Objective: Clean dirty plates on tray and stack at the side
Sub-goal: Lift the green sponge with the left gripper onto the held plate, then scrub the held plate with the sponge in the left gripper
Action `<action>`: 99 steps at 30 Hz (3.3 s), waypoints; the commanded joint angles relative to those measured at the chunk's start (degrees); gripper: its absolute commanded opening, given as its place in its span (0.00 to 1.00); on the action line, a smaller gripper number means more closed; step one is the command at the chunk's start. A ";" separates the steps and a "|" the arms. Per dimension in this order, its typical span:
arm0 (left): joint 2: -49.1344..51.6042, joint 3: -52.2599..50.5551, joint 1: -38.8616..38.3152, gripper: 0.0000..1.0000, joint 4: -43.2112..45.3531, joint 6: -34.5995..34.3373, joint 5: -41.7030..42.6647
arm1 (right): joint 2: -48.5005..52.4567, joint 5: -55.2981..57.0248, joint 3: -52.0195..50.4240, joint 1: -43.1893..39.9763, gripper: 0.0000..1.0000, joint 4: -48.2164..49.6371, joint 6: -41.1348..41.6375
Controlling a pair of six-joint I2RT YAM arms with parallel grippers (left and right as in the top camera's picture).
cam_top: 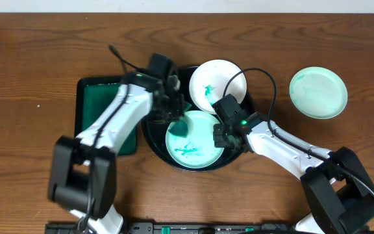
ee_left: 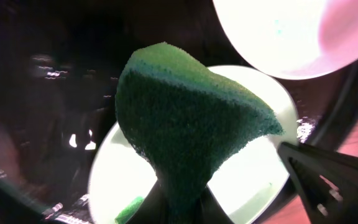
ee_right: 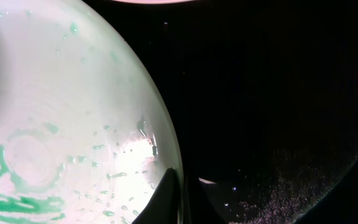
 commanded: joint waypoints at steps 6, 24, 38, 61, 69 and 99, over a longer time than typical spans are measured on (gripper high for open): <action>10.69 0.61 -4.17 0.07 0.70 -1.55 -0.37 | 0.42 -1.38 0.33 -0.44 0.01 -0.44 -1.31; 13.81 0.57 -11.08 0.07 -7.13 3.04 4.00 | 0.44 -1.40 0.33 -0.44 0.01 -0.63 -1.31; 13.81 0.57 -15.50 0.07 1.70 0.09 10.38 | 0.44 -1.46 0.33 -0.44 0.01 -0.70 -1.14; 13.81 0.76 -3.15 0.07 -8.81 -18.38 -30.51 | 0.44 -1.84 0.33 -0.46 0.01 -0.37 -1.14; 13.84 0.85 -2.86 0.07 1.14 -6.43 -2.75 | 0.44 -1.84 0.33 -0.46 0.01 -0.35 -1.14; 13.84 0.85 -7.32 0.07 -1.90 -4.13 -2.54 | 0.44 -2.71 0.33 -0.44 0.01 -0.48 -1.14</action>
